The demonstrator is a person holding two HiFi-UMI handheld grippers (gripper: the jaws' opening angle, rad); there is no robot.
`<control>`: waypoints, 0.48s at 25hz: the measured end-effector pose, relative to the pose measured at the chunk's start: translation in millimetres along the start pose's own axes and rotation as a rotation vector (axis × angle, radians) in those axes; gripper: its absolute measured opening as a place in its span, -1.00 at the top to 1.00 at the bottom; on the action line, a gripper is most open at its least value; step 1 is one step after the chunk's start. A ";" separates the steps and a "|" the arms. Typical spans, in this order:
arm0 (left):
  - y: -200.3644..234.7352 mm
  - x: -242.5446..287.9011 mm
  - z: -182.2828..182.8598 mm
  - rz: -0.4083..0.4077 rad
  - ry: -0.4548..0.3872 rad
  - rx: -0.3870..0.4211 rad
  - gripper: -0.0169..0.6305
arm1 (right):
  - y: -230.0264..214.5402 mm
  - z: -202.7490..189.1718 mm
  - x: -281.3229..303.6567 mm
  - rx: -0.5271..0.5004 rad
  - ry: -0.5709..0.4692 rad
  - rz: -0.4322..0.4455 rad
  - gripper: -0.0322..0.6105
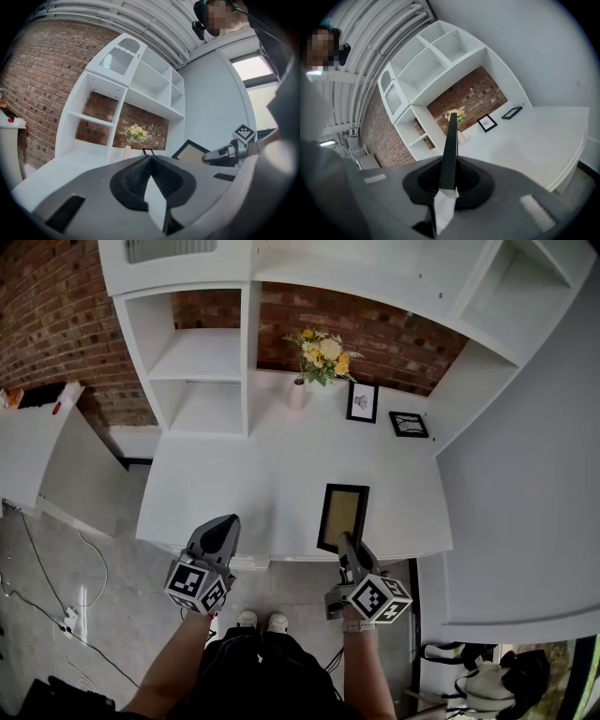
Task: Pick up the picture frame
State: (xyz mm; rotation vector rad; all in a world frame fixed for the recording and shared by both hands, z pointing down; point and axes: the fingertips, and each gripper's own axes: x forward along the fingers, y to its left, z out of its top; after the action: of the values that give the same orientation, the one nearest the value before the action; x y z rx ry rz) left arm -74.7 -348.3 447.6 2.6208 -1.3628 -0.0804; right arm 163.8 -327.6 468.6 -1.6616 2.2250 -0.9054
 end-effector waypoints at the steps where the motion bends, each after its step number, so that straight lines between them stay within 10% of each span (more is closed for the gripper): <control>1: 1.2 0.7 1.4 0.002 0.000 0.001 0.94 | 0.8 1.3 0.0 -0.005 -0.001 0.000 0.79; 12: 4.6 14.2 28.7 -0.021 -0.055 -0.010 0.94 | 8.9 20.4 2.3 -0.060 -0.018 0.010 0.79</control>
State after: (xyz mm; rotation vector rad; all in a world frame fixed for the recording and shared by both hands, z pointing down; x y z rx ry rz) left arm -74.1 -366.6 420.8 2.6430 -1.3488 -0.1626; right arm 166.6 -335.2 447.8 -1.6756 2.2679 -0.8263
